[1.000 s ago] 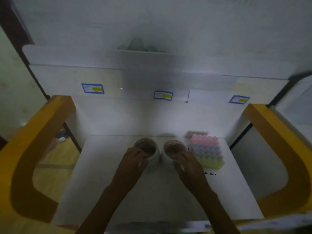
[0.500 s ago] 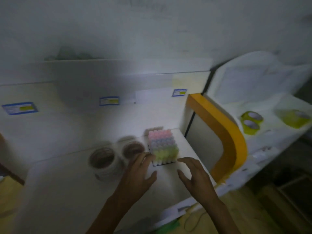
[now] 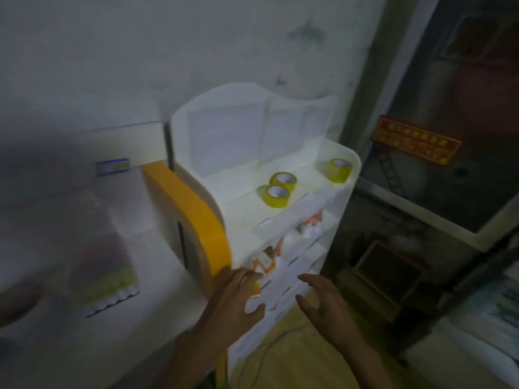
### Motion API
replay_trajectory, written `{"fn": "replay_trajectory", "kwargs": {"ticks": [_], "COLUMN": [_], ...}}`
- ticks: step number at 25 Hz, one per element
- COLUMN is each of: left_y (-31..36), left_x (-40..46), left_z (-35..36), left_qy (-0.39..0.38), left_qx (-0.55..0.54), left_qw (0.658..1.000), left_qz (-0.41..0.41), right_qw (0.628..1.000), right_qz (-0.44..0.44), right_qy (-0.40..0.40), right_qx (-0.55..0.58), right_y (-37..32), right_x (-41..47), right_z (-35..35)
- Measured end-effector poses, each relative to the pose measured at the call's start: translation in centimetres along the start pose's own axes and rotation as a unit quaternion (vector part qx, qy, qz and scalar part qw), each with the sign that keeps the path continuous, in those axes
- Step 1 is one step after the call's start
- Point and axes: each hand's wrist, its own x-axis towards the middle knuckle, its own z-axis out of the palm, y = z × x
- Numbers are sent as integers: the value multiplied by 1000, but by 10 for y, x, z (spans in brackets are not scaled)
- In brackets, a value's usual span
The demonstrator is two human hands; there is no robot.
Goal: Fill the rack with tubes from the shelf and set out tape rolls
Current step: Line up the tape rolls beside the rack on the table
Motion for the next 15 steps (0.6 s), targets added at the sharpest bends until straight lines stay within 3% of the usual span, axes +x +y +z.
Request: {"fn": "replay_trajectory", "kwargs": {"ticks": [7,15], "left_y": [50,28], "left_x": [101,218], "left_z": [77,143], "left_qy": [-6,18], "left_qx": [-12,-3], "left_qw": [1000,1000], "left_qz": [6,-6], "right_qw": [999,997], "right_qz": [48,70], "right_qy": [-6,-27], "right_qx": [21,14], "right_y": [102,195], "right_x": [37,143], "right_z": [-69,-77]}}
